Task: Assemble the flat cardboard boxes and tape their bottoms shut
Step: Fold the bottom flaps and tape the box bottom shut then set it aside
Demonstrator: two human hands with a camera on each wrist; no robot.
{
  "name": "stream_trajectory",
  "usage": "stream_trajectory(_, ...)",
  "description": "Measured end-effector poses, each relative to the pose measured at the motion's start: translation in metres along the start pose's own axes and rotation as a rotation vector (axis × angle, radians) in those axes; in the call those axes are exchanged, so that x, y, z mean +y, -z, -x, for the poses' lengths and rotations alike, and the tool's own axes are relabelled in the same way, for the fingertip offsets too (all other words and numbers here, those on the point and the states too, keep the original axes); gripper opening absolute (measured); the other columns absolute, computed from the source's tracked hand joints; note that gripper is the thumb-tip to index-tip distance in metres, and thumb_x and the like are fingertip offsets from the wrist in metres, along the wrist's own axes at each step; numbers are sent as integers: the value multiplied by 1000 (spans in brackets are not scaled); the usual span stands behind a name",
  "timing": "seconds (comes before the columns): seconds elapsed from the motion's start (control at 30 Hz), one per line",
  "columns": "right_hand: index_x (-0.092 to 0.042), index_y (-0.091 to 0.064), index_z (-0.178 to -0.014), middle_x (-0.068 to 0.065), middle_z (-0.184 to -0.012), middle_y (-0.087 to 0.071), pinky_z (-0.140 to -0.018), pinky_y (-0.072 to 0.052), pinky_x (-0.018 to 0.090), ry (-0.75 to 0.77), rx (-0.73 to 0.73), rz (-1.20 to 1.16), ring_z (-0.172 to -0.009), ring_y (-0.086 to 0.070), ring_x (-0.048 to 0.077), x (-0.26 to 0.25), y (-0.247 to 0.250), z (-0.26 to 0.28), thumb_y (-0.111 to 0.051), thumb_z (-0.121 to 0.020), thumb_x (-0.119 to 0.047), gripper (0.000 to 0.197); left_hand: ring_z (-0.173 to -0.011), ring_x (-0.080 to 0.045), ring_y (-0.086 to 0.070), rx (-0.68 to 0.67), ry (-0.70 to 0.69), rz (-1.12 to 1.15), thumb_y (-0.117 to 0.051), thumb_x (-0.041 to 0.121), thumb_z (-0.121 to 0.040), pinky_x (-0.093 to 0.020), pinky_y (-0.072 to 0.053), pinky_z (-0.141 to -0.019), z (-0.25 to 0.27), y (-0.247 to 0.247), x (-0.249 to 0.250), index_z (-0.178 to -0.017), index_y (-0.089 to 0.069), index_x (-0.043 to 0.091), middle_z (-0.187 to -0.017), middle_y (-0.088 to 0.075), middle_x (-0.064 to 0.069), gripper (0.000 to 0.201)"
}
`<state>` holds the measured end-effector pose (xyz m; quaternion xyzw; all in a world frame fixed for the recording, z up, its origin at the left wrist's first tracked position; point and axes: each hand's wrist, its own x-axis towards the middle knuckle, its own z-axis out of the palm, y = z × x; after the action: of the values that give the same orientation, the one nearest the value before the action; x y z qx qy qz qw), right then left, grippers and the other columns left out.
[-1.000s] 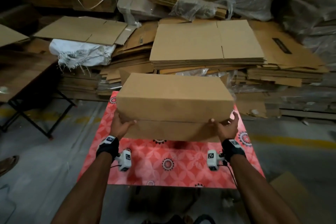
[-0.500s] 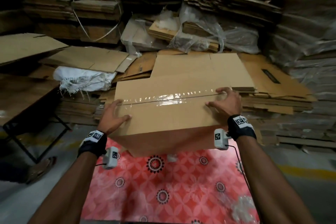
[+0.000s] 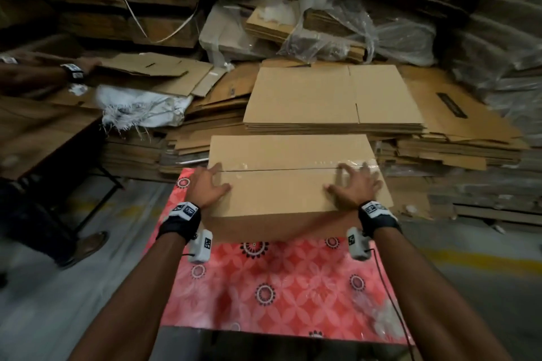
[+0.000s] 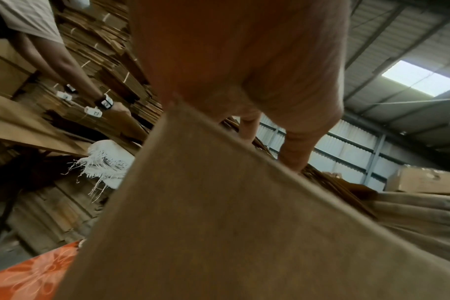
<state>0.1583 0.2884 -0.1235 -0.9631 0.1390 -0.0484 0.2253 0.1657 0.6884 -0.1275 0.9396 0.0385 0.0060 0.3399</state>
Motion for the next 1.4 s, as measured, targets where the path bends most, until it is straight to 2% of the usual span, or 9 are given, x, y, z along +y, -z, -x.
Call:
stream_trajectory(0.2, -35, -49, -147, 8, -161, -32, -113, -26, 55, 186, -180, -6, -145, -28, 35, -26, -67, 38, -49, -71, -69, 83, -133, -47, -46, -111, 116, 5, -66, 43, -80, -44, -38, -114, 15, -55, -6, -155, -43, 24, -141, -47, -27, 80)
stream_trajectory(0.33, -41, -33, -155, 2, -167, -21, -117, -15, 63, 259, -216, 68, -151, -14, 43, -34, -96, 49, -43, -79, -76, 84, -131, -33, -57, -68, 98, 158, -66, 28, -84, -40, -44, -111, 20, -68, -4, -142, -59, 11, -142, -60, -17, 61)
stream_trajectory(0.5, -31, -44, -149, 1, -160, -35, -116, -19, 56, 467, -196, 16, -148, -29, 27, -61, -111, 61, -43, -93, -65, 66, -56, -16, -65, -129, 160, 457, -48, -6, -96, -25, -53, -49, 44, -88, 6, -123, -60, 8, -94, -66, -12, 33)
stream_trajectory(0.63, -29, -38, -154, 0, -164, -30, -121, -11, 58, 503, -228, -11, -154, -21, 27, -80, -132, 74, -36, -82, -76, 86, -75, -28, -67, -96, 214, 607, -54, -6, -95, -36, -57, -67, 57, -110, -11, -127, -48, 16, -90, -69, -18, 39)
stream_trajectory(0.83, -29, -8, -164, 0, -172, 0, -123, 2, 59, 593, -313, 163, -158, 4, 29, -67, -137, 75, -38, -64, -91, 122, -96, -27, -68, -73, 209, 592, -65, -9, -88, -42, -58, -86, 70, -139, -30, -112, -64, 7, -100, -69, -3, 28)
stream_trajectory(0.93, -29, -2, -164, 1, -172, 5, -124, 2, 61, 589, -331, 194, -158, 8, 30, -67, -140, 73, -56, -71, -85, 121, -97, -28, -72, -48, 227, 571, -70, -5, -85, -46, -60, -86, 77, -158, -38, -99, -66, 17, -99, -73, -1, 27)
stream_trajectory(1.07, -28, -1, -165, 4, -172, 5, -123, 0, 63, 590, -342, 185, -158, 7, 33, -66, -142, 70, -67, -74, -78, 122, -90, -21, -69, -35, 204, 521, -72, -3, -84, -15, -54, -72, 90, -169, -34, -113, -66, 4, -104, -72, -7, 30)
stream_trajectory(1.27, -33, -12, -164, 0, -172, -3, -124, 3, 59, 564, -329, 56, -158, 4, 27, -64, -143, 69, -54, -68, -87, 118, -98, -21, -72, 5, 105, 387, -67, 24, -83, -38, -58, -88, 93, -176, -38, -118, -68, 13, -106, -77, -4, 37)
stream_trajectory(1.4, -37, -23, -161, -4, -171, -11, -125, 2, 56, 525, -301, -53, -158, 0, 21, -64, -142, 70, -40, -80, -84, 95, -108, -23, -67, -16, 87, 333, -67, 36, -78, -31, -49, -101, 94, -185, -46, -123, -68, 18, -114, -74, -2, 49)
